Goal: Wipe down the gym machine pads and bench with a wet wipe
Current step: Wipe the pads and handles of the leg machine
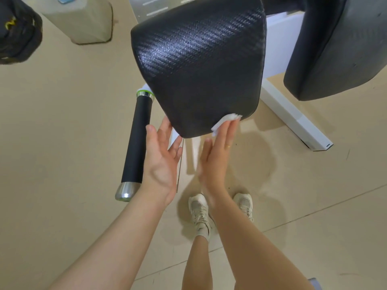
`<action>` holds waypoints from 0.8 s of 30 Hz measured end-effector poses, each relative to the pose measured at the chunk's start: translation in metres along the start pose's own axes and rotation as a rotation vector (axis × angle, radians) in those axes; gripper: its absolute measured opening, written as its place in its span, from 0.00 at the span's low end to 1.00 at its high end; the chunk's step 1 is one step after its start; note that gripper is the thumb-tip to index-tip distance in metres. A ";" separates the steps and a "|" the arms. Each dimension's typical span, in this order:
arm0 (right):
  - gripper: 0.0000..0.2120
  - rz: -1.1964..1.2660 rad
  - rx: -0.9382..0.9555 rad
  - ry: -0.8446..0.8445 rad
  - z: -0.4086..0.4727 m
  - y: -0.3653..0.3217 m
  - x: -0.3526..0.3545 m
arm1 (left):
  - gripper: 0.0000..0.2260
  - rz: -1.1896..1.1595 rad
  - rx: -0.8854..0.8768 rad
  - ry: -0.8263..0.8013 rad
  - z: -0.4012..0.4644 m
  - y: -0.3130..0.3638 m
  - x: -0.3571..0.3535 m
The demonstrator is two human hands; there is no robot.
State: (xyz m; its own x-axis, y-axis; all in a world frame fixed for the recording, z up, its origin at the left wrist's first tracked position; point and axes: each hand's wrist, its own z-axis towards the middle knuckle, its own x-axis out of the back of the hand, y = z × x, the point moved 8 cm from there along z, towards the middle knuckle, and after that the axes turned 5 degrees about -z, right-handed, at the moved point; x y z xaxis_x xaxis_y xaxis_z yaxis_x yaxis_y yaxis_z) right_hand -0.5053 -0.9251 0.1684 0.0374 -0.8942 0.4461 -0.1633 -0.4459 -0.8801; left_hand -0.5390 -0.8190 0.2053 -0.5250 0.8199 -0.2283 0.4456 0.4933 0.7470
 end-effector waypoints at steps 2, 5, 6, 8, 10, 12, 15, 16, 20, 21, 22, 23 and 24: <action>0.26 -0.006 0.035 0.058 -0.010 -0.008 -0.003 | 0.27 0.002 0.010 0.009 -0.002 0.005 -0.003; 0.19 0.128 -0.164 0.191 -0.004 -0.008 0.006 | 0.27 0.029 0.022 0.039 -0.006 0.015 -0.005; 0.14 0.201 -0.282 0.210 0.000 -0.005 0.009 | 0.27 0.040 0.032 0.044 -0.007 0.019 -0.005; 0.08 0.249 -0.458 0.213 0.007 -0.001 0.017 | 0.26 0.055 0.027 0.039 -0.011 0.029 -0.005; 0.02 0.186 -0.488 0.116 0.012 -0.010 0.026 | 0.23 0.070 -0.032 0.030 -0.017 0.048 -0.006; 0.08 0.083 -0.390 -0.072 0.015 -0.034 0.032 | 0.20 0.046 -0.094 0.033 -0.021 0.073 -0.005; 0.09 0.072 -0.252 -0.270 0.014 -0.081 0.046 | 0.17 -0.007 -0.104 0.041 -0.031 0.107 -0.002; 0.08 0.077 -0.220 -0.285 0.017 -0.097 0.054 | 0.14 -0.003 -0.101 0.025 -0.034 0.116 -0.003; 0.07 0.002 -0.056 -0.358 0.044 -0.172 0.065 | 0.15 0.060 -0.139 0.025 -0.037 0.140 0.003; 0.07 -0.045 0.017 -0.370 0.053 -0.191 0.063 | 0.14 0.069 -0.146 0.048 -0.034 0.143 0.008; 0.06 -0.119 0.114 -0.389 0.062 -0.211 0.057 | 0.13 0.071 -0.151 0.069 -0.031 0.146 0.011; 0.07 -0.213 0.233 -0.404 0.071 -0.230 0.049 | 0.10 0.069 -0.146 0.090 -0.028 0.148 0.014; 0.09 -0.300 0.360 -0.421 0.079 -0.247 0.038 | 0.07 0.072 -0.129 0.109 -0.024 0.149 0.015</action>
State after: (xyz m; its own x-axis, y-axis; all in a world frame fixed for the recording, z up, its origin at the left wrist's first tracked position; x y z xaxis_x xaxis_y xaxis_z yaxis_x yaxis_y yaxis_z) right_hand -0.3852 -0.8525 0.3899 0.4272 -0.6346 0.6441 0.2541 -0.5994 -0.7591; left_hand -0.4980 -0.7400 0.3285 -0.5737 0.8119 -0.1078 0.3915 0.3874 0.8347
